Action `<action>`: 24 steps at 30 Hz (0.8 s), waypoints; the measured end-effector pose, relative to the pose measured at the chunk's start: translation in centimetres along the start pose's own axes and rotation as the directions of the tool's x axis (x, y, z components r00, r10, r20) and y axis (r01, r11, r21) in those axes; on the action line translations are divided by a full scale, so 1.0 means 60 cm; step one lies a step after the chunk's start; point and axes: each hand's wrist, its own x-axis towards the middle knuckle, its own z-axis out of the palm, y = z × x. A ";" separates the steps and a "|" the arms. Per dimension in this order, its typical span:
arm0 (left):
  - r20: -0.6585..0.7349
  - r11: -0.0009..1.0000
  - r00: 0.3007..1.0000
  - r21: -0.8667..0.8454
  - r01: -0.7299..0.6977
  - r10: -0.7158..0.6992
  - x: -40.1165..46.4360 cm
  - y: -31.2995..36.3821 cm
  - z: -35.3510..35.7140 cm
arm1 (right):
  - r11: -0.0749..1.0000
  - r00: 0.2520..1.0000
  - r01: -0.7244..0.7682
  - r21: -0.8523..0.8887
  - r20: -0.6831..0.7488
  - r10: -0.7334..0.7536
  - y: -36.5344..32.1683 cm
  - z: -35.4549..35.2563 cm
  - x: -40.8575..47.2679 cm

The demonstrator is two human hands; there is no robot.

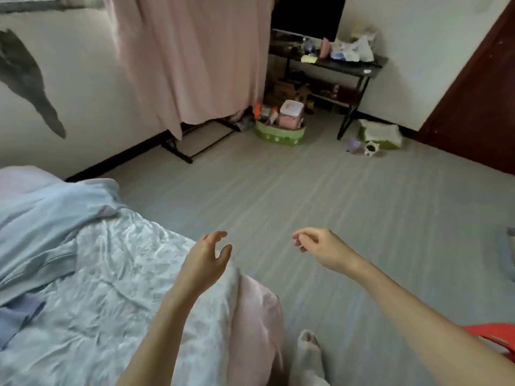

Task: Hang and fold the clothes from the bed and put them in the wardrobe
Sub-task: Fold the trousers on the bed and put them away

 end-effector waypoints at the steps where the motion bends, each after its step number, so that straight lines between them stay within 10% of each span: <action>1: -0.038 0.999 0.998 -0.015 0.046 -0.046 0.023 -0.019 -0.004 | 0.999 0.999 0.033 -0.008 0.029 -0.033 -0.012 0.002 0.055; 9: -0.304 0.930 0.880 -0.076 0.360 -0.366 0.309 -0.066 -0.001 | 0.964 0.910 0.260 -0.063 0.350 -0.223 -0.060 -0.007 0.479; 16: -0.343 0.984 0.924 0.001 0.181 -0.169 0.660 0.100 -0.010 | 0.952 0.933 0.270 -0.148 0.286 -0.220 -0.097 -0.141 0.741; 24: -0.467 0.853 0.716 -0.233 0.467 -0.520 0.609 -0.037 -0.114 | 0.851 0.752 0.489 -0.191 0.586 -0.301 -0.273 -0.034 0.871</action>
